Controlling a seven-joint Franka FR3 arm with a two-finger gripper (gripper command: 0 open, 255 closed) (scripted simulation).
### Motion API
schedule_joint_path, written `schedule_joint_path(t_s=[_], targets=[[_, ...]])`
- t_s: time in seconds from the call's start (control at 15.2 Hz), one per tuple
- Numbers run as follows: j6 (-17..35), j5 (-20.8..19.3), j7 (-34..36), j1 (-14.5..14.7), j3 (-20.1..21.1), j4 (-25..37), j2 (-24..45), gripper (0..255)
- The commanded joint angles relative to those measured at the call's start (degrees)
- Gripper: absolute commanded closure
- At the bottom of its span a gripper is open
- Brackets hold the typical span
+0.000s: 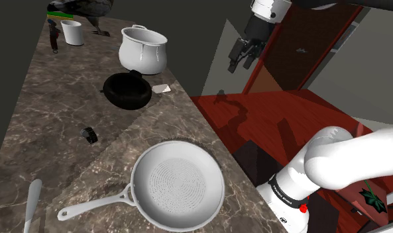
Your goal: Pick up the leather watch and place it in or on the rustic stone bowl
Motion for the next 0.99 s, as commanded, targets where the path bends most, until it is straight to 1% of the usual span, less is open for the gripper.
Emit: schedule_joint_path(t_s=[0.0, 0.46, 0.73, 0.92], targets=[[1.6, 0.7, 2.0, 0.8, 2.2, 0.5, 2.2, 0], [6.7, 1.7, 9.3, 3.2, 9.6, 4.2, 11.6, 0], [9.1, 0.9, 13.8, 4.2, 13.8, 7.6, 18.0, 0], [10.5, -0.4, 17.4, 4.9, 16.7, 10.8, 23.3, 0]])
